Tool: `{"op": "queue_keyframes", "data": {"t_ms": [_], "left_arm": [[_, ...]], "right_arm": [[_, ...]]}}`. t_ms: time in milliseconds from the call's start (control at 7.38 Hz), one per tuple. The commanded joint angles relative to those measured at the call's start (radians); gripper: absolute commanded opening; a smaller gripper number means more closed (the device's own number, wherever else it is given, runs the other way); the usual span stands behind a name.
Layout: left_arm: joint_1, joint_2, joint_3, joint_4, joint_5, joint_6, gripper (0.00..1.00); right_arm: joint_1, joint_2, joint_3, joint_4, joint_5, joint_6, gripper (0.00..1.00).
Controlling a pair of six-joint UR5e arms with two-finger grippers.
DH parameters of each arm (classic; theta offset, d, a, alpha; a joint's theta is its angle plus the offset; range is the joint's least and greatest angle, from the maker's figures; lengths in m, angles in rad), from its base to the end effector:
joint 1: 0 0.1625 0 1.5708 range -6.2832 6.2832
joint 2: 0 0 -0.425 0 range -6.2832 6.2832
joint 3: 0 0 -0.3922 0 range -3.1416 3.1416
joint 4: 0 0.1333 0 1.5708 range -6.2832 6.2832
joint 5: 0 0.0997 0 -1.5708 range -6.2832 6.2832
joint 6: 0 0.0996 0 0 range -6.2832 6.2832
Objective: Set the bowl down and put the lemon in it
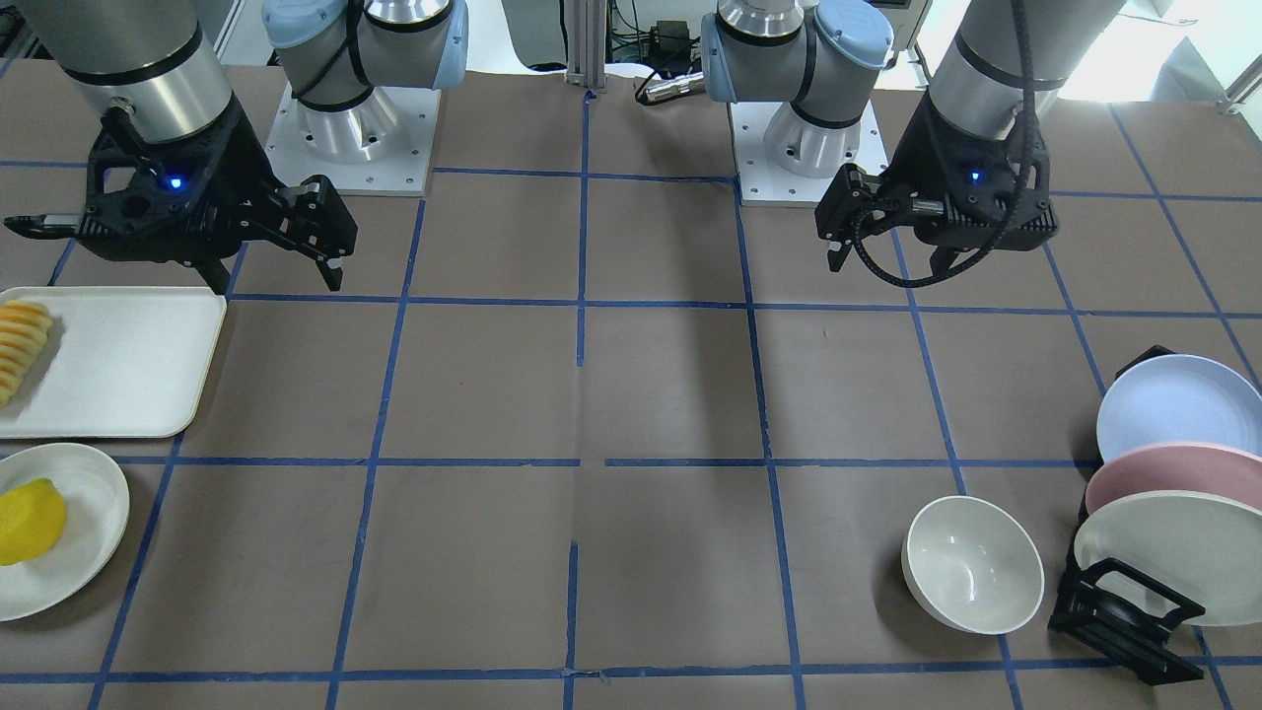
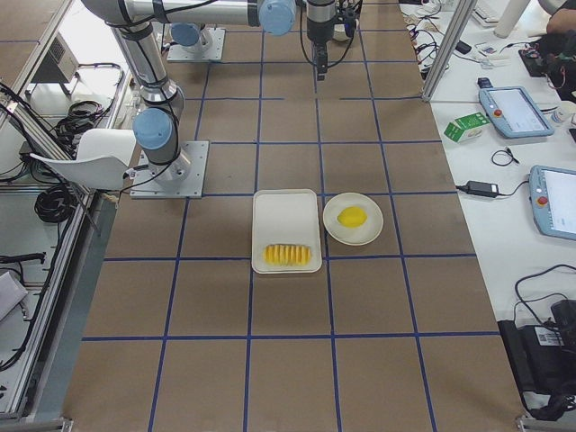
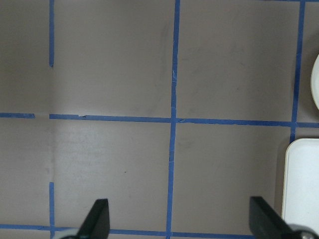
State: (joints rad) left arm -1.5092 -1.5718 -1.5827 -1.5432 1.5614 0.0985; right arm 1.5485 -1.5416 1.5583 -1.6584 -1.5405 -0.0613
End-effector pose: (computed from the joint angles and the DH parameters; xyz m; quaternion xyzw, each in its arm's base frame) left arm -0.1036 -0.5011 0.4843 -0.0185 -0.9998 0.0077 0.0041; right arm 0.1249 -0.5140 0.4885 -0.0200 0.9991 -0.0360 0.0136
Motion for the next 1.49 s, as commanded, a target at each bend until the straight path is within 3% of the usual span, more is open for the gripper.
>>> {"op": "queue_keyframes", "data": {"t_ms": [0,271,542,678,814,949,1356], "left_arm": [[0.017,-0.132,0.044,0.09,-0.006,0.016,1.0],[0.12,-0.314,0.148,0.136,-0.007,0.113,1.0],[0.181,-0.478,0.275,0.174,-0.004,0.211,1.0],[0.225,-0.534,0.282,0.225,-0.006,0.269,1.0],[0.257,-0.575,0.271,0.251,-0.006,0.344,1.0],[0.265,-0.594,0.264,0.27,-0.003,0.357,1.0],[0.279,-0.636,0.216,0.317,0.005,0.359,1.0]], "right_arm": [[-0.031,0.02,-0.038,0.02,-0.012,0.002,1.0],[-0.17,0.093,-0.119,0.084,-0.013,-0.024,1.0],[-0.35,0.162,-0.112,0.065,-0.013,-0.282,1.0],[-0.416,0.205,-0.106,0.019,-0.027,-0.42,0.99],[-0.448,0.283,-0.101,-0.101,-0.08,-0.511,1.0],[-0.476,0.392,-0.099,-0.195,-0.076,-0.561,0.99],[-0.481,0.569,-0.121,-0.337,-0.084,-0.566,0.97]]}}
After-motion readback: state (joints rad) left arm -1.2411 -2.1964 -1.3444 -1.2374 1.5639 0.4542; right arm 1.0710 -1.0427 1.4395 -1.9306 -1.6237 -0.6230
